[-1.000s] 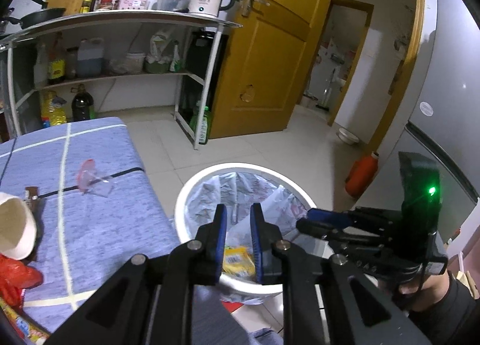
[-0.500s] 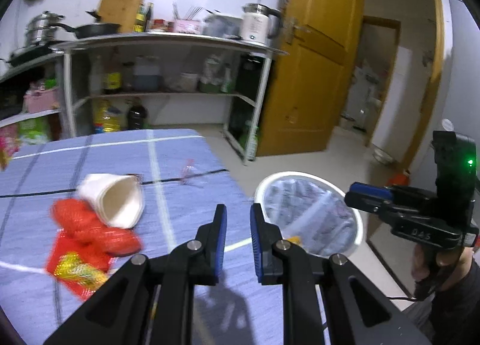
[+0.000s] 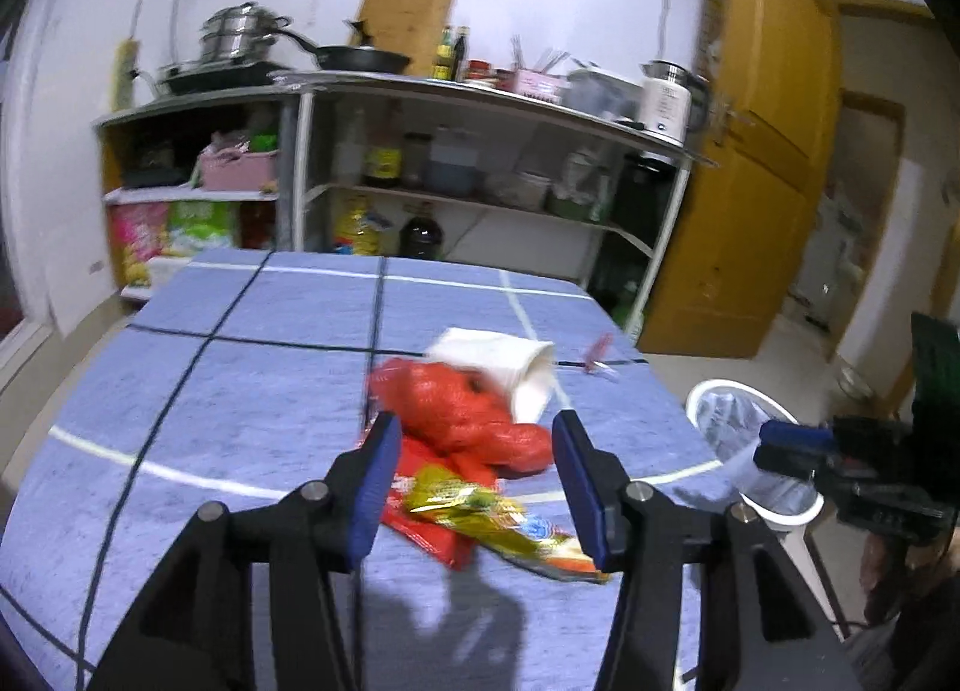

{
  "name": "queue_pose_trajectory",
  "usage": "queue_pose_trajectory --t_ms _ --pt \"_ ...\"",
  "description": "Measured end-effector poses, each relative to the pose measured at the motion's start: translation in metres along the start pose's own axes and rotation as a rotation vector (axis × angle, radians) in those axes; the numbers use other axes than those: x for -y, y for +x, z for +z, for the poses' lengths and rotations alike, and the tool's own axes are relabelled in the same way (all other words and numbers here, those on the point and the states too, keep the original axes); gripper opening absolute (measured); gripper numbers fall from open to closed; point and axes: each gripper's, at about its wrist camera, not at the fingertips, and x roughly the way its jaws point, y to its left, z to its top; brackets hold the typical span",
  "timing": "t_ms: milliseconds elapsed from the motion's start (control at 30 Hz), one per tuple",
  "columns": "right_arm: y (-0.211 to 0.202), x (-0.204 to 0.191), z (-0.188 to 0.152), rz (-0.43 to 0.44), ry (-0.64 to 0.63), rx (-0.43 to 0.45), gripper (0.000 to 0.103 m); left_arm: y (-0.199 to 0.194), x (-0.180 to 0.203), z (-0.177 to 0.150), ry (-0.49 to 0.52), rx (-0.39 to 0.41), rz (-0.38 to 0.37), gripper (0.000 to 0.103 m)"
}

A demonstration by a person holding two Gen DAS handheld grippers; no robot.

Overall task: Collect trash
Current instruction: 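Return the left gripper to the table while the right grasps the yellow candy wrapper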

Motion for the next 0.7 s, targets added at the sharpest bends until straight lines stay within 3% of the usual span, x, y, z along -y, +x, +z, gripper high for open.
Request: queue_pose_trajectory --t_ms 433,533,567,700 --pt "0.077 -0.058 0.006 0.143 -0.144 -0.134 0.028 -0.001 -0.051 -0.017 -0.047 -0.026 0.076 0.054" --pt "0.091 -0.068 0.005 0.154 -0.175 -0.167 0.039 -0.003 -0.061 -0.02 -0.066 -0.031 0.085 0.054" --pt "0.098 -0.073 0.004 0.162 -0.19 -0.18 0.048 -0.003 -0.063 -0.021 -0.07 -0.033 0.088 0.054" --pt "0.112 -0.08 0.005 0.144 -0.216 -0.203 0.05 -0.004 -0.069 -0.025 -0.078 -0.039 0.086 0.054"
